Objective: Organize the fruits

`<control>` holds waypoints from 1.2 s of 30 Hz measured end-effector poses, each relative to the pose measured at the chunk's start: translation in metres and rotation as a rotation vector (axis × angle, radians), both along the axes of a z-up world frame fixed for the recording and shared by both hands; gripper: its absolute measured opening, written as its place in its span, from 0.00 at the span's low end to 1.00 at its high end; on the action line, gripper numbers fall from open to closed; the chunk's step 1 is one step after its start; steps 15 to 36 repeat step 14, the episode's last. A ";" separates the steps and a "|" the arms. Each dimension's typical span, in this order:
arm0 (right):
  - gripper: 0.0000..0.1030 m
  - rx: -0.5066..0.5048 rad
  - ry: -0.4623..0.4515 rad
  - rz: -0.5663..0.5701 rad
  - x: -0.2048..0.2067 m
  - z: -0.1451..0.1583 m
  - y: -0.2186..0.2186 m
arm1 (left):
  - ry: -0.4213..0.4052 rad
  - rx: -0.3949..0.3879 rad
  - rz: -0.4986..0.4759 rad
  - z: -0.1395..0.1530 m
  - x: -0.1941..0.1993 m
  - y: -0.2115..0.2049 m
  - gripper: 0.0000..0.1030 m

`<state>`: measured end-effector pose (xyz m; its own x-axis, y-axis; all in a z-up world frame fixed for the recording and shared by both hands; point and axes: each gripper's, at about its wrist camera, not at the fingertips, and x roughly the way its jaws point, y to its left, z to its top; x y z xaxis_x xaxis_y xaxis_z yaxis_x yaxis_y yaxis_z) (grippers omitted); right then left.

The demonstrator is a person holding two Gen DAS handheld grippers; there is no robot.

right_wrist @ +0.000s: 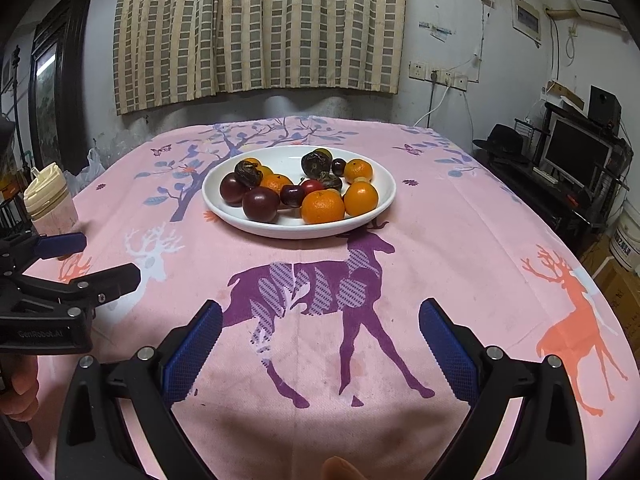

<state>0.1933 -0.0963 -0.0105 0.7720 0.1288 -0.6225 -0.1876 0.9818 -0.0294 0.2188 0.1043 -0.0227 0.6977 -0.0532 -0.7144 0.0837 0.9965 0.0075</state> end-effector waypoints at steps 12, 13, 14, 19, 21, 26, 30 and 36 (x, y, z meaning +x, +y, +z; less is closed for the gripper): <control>0.96 -0.005 0.024 -0.012 0.004 -0.003 -0.002 | -0.010 0.021 -0.008 -0.001 -0.002 -0.004 0.95; 0.96 -0.006 0.025 -0.013 0.004 -0.003 -0.003 | -0.009 0.023 -0.008 -0.001 -0.002 -0.004 0.95; 0.96 -0.006 0.025 -0.015 0.005 -0.003 -0.003 | -0.010 0.022 -0.008 -0.001 -0.002 -0.004 0.95; 0.96 -0.006 0.025 -0.015 0.005 -0.003 -0.003 | -0.010 0.022 -0.008 -0.001 -0.002 -0.004 0.95; 0.96 -0.006 0.025 -0.015 0.005 -0.003 -0.003 | -0.010 0.022 -0.008 -0.001 -0.002 -0.004 0.95; 0.96 -0.006 0.025 -0.015 0.005 -0.003 -0.003 | -0.010 0.022 -0.008 -0.001 -0.002 -0.004 0.95; 0.96 -0.006 0.025 -0.015 0.005 -0.003 -0.003 | -0.010 0.022 -0.008 -0.001 -0.002 -0.004 0.95; 0.96 -0.006 0.025 -0.015 0.005 -0.003 -0.003 | -0.010 0.022 -0.008 -0.001 -0.002 -0.004 0.95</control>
